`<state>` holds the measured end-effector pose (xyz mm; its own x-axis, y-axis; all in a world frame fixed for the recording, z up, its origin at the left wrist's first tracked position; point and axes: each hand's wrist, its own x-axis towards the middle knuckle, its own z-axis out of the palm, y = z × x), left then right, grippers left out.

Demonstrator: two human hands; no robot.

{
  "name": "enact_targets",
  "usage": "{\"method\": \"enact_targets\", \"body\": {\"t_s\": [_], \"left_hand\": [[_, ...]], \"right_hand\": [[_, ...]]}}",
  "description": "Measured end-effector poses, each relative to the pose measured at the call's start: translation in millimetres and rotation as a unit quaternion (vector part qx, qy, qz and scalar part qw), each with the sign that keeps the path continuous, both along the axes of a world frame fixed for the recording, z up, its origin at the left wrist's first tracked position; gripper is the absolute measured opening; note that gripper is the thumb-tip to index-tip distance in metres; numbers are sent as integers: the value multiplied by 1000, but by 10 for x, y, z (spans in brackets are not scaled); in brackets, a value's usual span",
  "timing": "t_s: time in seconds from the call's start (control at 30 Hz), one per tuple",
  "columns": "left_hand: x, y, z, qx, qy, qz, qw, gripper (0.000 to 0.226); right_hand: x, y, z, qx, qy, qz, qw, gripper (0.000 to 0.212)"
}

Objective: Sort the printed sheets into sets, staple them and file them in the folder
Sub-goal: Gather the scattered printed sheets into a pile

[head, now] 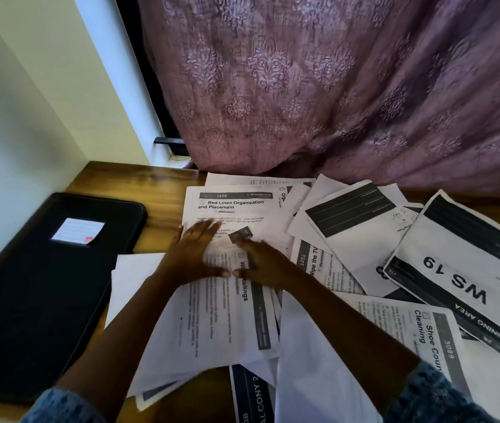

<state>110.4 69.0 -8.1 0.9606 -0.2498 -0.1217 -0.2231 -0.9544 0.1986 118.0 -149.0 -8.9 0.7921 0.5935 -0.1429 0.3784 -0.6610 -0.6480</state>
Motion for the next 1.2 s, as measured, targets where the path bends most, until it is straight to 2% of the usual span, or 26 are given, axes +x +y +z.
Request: {"method": "enact_targets", "body": {"t_s": [0.03,0.1,0.13,0.2,0.3,0.37,0.43,0.53,0.6,0.67,0.77,0.83,0.93,1.03,1.1,1.2], "left_hand": [[-9,9,-13,1,9,-1,1000,124],[-61,8,-34,-13,11,8,1000,113],[-92,3,-37,-27,7,18,999,108],[-143,-17,-17,-51,-4,33,998,97],[-162,-57,30,-101,-12,66,993,70],[-154,-59,97,-173,45,111,978,59],[-121,-11,142,-213,116,139,960,54],[-85,151,235,-177,152,136,963,27],[-84,311,328,-205,145,167,953,17],[-127,465,461,-252,137,193,938,16],[-185,673,614,-311,102,243,913,22],[-231,819,691,-373,59,276,884,21],[-279,1046,729,-452,-17,340,825,24],[-344,1158,686,-513,-96,419,743,29],[-405,1152,649,-536,-120,454,702,29],[-514,1100,617,-584,-140,513,614,33]], "right_hand": [[-19,-7,16,51,15,-24,998,62],[48,-29,41,130,-24,-122,984,43],[133,-43,41,133,-60,-166,975,38],[336,-75,58,83,-97,-200,971,39],[592,-147,81,-42,-83,-170,981,56],[696,-226,113,-124,-82,-127,981,71],[784,-307,158,-130,-58,-111,984,77],[875,-368,197,-127,-36,-96,987,75],[910,-362,215,-134,-22,-90,987,72],[947,-343,238,-124,-6,-96,988,63],[1010,-339,306,-138,-32,-86,986,39],[1046,-345,377,-113,-44,-83,989,31],[1093,-362,544,38,-30,-146,988,30],[1165,-396,757,137,-75,-228,961,29],[1224,-443,870,174,-124,-277,937,30],[1278,-542,978,230,-165,-361,889,29]]}}
